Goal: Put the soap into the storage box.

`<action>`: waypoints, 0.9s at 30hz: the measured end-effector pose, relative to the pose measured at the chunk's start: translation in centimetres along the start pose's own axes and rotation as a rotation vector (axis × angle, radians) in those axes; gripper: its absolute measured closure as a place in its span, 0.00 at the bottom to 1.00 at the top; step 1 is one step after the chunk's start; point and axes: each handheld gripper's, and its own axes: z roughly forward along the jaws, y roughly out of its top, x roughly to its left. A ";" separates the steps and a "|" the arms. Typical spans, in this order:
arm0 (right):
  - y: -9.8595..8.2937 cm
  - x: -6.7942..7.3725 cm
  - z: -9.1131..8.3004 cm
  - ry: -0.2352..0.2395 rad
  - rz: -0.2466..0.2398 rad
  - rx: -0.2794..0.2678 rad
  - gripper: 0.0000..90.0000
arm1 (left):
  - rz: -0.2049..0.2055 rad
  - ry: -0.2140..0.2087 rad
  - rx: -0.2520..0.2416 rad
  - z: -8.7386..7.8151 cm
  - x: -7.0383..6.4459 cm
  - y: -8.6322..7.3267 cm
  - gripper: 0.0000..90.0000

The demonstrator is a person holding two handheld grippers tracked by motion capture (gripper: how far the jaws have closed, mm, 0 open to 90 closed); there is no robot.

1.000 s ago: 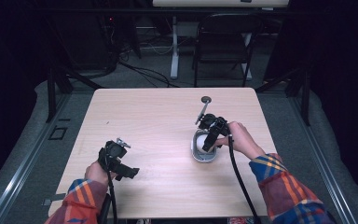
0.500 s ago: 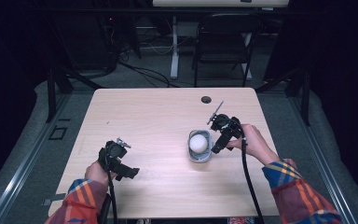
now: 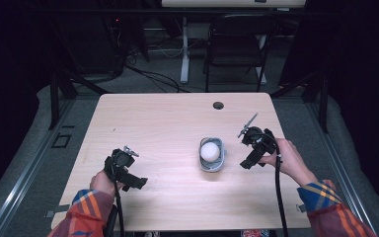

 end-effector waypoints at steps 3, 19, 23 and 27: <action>-1.0 -0.3 -0.2 -0.002 0.007 0.005 0.00 | 0.003 0.003 0.000 0.0 0.0 0.0 0.00; -7.9 -0.4 2.0 0.000 0.059 0.063 0.00 | 0.004 0.000 0.002 0.0 0.0 0.0 0.00; -9.2 0.0 3.2 0.002 0.062 0.047 0.06 | 0.005 -0.005 0.000 0.1 -0.1 0.1 0.00; -9.5 0.9 4.2 0.013 0.041 0.073 0.06 | 0.014 -0.003 0.005 0.1 -0.1 0.1 0.00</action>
